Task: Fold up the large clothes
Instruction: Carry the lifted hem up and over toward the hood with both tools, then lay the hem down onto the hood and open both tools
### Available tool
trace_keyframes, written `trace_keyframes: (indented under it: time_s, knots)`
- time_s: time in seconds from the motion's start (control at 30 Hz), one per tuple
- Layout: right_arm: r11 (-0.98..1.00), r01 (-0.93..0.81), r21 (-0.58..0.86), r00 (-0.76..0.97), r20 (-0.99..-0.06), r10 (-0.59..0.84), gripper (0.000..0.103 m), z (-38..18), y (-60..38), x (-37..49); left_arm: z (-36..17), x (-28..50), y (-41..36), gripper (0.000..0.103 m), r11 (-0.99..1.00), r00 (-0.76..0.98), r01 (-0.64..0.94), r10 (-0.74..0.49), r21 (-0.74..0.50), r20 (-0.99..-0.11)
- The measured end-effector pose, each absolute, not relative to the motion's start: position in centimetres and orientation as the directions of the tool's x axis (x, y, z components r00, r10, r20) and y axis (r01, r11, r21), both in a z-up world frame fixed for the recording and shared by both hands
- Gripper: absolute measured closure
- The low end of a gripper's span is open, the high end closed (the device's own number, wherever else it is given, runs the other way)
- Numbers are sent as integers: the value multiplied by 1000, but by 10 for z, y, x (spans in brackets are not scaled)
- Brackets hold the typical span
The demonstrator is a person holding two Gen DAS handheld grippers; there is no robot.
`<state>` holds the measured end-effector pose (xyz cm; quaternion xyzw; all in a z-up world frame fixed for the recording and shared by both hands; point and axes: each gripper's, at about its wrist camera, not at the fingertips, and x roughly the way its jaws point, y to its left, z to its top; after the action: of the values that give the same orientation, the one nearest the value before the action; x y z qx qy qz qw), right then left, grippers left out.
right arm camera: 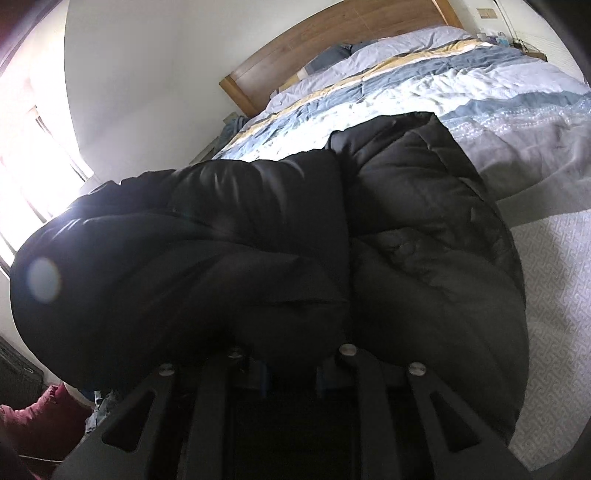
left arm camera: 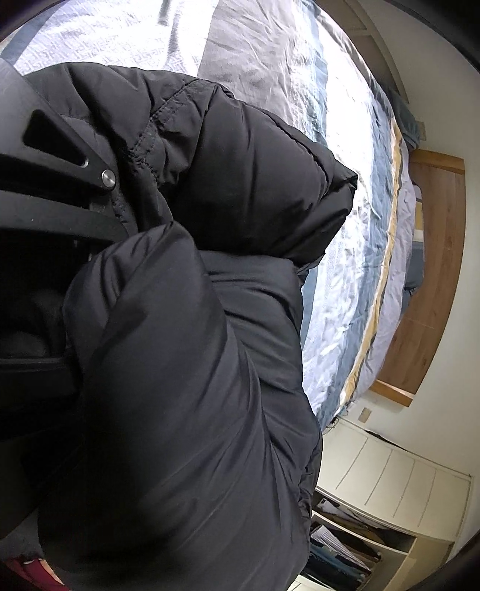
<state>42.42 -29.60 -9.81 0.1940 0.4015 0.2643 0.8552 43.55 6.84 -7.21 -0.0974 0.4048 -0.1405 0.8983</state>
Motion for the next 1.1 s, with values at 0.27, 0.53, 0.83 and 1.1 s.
trace_keyframes:
  time_s: [0.27, 0.53, 0.83, 1.1]
  knots:
    - [840, -301, 451, 552, -636, 539, 68, -78, -286, 412, -67, 418, 69, 74, 955, 626, 150, -291, -255, -723]
    - [870, -265, 417, 566, -663, 490, 58, -70, -298, 387, -62, 396, 73, 60, 961, 611, 140, -274, -239, -743]
    - [886, -268, 378, 584, -668, 462, 58, -37, -313, 349, -39, 360, 84, 56, 960, 592, 178, -281, -218, -755]
    - [866, -397, 303, 640, -585, 498, 56, 50, -292, 374, 27, 374, 93, 37, 949, 654, 189, -313, -253, -689]
